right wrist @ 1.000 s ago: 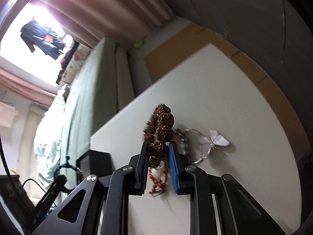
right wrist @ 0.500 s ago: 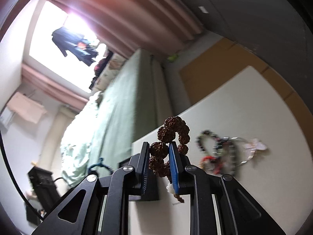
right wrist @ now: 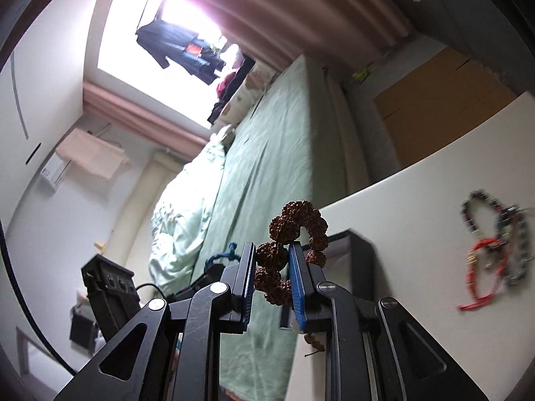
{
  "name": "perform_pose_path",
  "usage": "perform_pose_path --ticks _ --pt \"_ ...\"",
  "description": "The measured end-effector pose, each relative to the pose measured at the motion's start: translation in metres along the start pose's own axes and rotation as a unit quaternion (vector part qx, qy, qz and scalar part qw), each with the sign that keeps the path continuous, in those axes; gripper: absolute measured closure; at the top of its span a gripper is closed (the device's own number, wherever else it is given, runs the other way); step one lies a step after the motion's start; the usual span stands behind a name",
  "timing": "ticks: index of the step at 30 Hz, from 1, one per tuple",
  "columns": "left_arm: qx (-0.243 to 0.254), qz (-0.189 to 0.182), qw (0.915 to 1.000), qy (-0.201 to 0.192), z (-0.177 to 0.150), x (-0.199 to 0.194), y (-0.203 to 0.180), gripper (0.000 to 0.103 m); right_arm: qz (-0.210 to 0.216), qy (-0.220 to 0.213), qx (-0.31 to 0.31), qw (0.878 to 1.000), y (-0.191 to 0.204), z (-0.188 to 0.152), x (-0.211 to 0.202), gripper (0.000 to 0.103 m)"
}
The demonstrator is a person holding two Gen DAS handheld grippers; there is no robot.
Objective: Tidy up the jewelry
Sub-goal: 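Drop the brown bracelet into the box with the right tool while the left tool lowers the blue bracelet in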
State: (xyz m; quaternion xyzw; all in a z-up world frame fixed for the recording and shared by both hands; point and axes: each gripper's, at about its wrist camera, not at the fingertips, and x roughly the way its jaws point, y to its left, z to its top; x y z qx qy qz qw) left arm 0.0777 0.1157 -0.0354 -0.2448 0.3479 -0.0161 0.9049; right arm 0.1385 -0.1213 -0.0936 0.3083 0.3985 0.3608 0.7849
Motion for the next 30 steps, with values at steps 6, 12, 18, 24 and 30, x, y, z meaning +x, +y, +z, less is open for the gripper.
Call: perform_pose_path --ticks 6,12,18,24,30 --pt "-0.023 0.005 0.9997 -0.007 0.006 -0.008 0.02 0.095 0.004 0.037 -0.009 0.999 0.006 -0.014 0.034 0.082" --pt "-0.03 0.005 0.9995 -0.006 0.007 -0.01 0.027 0.095 -0.099 0.064 -0.034 0.992 -0.005 -0.014 0.054 0.06" --pt "-0.021 -0.002 0.9997 0.008 0.005 -0.005 0.022 0.095 -0.102 0.041 -0.028 0.994 -0.015 -0.006 0.029 0.045" --pt "-0.002 -0.019 0.9995 0.027 -0.002 0.007 0.004 0.095 -0.126 0.027 -0.004 0.992 -0.032 0.001 0.001 0.045" --pt "0.02 -0.034 0.9981 0.048 -0.009 0.028 -0.021 0.095 -0.146 0.006 0.024 0.989 -0.052 0.011 -0.03 0.044"
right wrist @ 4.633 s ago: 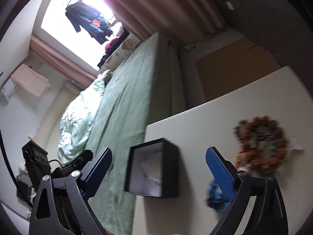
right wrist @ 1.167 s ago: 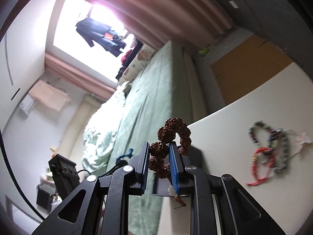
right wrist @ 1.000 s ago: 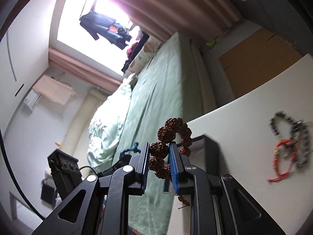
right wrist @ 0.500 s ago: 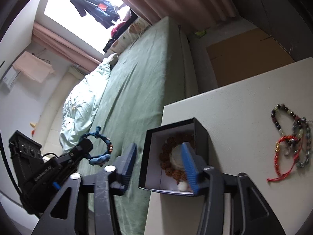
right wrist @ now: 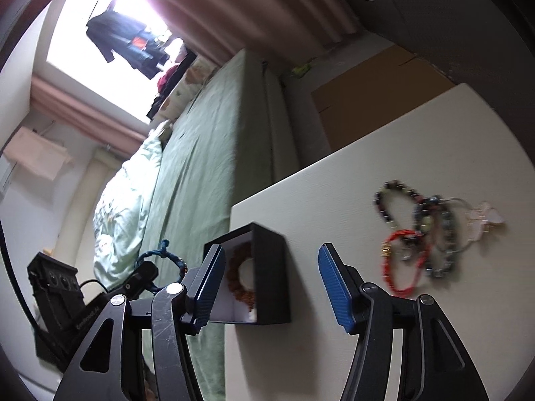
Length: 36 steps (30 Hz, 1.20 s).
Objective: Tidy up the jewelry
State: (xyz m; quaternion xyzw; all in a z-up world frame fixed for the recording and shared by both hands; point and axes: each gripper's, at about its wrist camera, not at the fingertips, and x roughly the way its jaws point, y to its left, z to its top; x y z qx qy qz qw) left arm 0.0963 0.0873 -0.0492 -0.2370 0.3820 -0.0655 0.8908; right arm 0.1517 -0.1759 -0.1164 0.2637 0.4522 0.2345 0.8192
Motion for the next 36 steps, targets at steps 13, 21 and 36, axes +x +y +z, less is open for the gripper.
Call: perform_pose_path --ticks 13,21,36 --pt "0.0 0.056 0.9971 0.051 -0.01 0.046 -0.004 0.046 -0.004 -0.025 0.036 0.999 -0.033 0.011 -0.036 0.044" --pt "0.022 0.042 0.9982 0.038 -0.016 0.046 -0.029 0.036 -0.03 -0.04 0.051 0.997 -0.057 0.018 -0.062 0.044" --pt "0.115 0.031 0.9909 0.063 -0.043 0.079 -0.103 0.036 -0.085 -0.022 0.106 0.991 -0.114 0.021 -0.08 0.044"
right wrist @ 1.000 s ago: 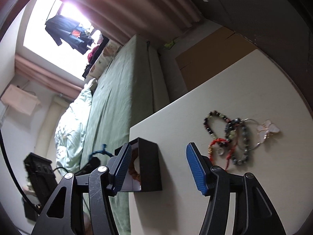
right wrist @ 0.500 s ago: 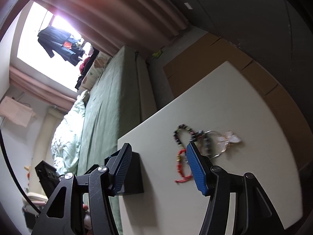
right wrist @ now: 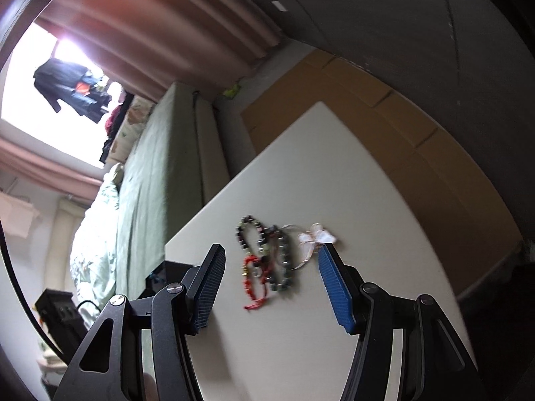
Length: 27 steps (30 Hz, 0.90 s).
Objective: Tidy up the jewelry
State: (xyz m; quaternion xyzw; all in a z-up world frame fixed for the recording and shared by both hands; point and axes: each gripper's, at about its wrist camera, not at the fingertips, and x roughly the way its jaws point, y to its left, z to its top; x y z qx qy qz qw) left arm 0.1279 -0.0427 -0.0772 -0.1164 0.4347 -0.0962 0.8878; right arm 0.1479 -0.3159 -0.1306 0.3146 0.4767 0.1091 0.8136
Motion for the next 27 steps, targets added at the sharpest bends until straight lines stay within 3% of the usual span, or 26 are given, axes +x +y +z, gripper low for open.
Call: perform_pose_path --ticks 1,5,11,19,23,27 --pt "0.009 0.001 0.9999 0.005 -0.001 0.005 -0.007 0.036 -0.003 0.003 0.005 1.0 -0.003 0.002 0.001 0.044" --pt "0.043 0.013 0.9986 0.027 -0.008 0.026 -0.029 0.056 -0.01 0.004 0.023 1.0 -0.015 0.006 -0.002 0.044" --pt "0.085 0.043 0.9945 0.044 -0.021 0.048 -0.046 0.068 -0.003 0.0 0.028 1.0 -0.023 0.009 -0.011 0.044" --pt "0.104 0.061 0.9907 0.063 -0.032 0.078 -0.06 0.07 0.005 0.003 0.033 0.999 -0.028 0.011 -0.017 0.044" --pt "0.108 0.069 0.9889 0.076 -0.034 0.093 -0.064 0.079 0.006 0.001 0.033 0.999 -0.029 0.012 -0.02 0.044" --pt "0.101 0.071 0.9888 0.084 -0.035 0.104 -0.061 0.081 -0.002 -0.004 0.028 1.0 -0.03 0.013 -0.023 0.044"
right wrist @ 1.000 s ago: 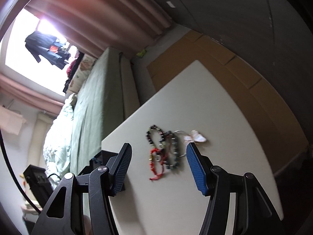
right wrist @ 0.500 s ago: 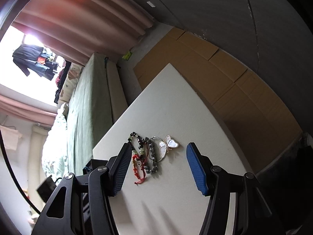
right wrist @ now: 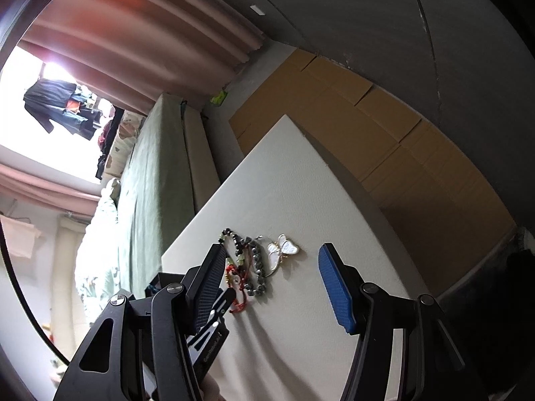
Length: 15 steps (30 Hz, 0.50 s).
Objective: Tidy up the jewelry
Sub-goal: 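Close the left tool on the red string bracelet and lift it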
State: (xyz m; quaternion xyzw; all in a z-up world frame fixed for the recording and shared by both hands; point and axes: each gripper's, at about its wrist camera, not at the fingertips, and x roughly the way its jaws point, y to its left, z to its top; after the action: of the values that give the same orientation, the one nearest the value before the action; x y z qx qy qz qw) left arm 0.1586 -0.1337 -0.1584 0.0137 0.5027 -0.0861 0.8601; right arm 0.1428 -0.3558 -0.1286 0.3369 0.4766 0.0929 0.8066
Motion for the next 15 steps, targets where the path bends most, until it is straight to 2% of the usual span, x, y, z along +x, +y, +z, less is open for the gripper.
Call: perform_pose_path --ticks 5,10,15 --pt "0.008 0.013 0.9999 -0.007 0.0 0.002 -0.003 0.096 -0.011 0.017 -0.015 1.0 0.003 -0.001 0.009 0.044" --pt "-0.01 0.004 0.9997 -0.02 0.001 -0.01 0.007 0.096 -0.025 0.04 -0.04 0.998 0.014 -0.007 0.03 0.044" --pt "-0.027 -0.01 0.9987 -0.041 0.003 -0.03 0.019 0.096 -0.059 0.065 -0.085 0.992 0.027 -0.011 0.053 0.044"
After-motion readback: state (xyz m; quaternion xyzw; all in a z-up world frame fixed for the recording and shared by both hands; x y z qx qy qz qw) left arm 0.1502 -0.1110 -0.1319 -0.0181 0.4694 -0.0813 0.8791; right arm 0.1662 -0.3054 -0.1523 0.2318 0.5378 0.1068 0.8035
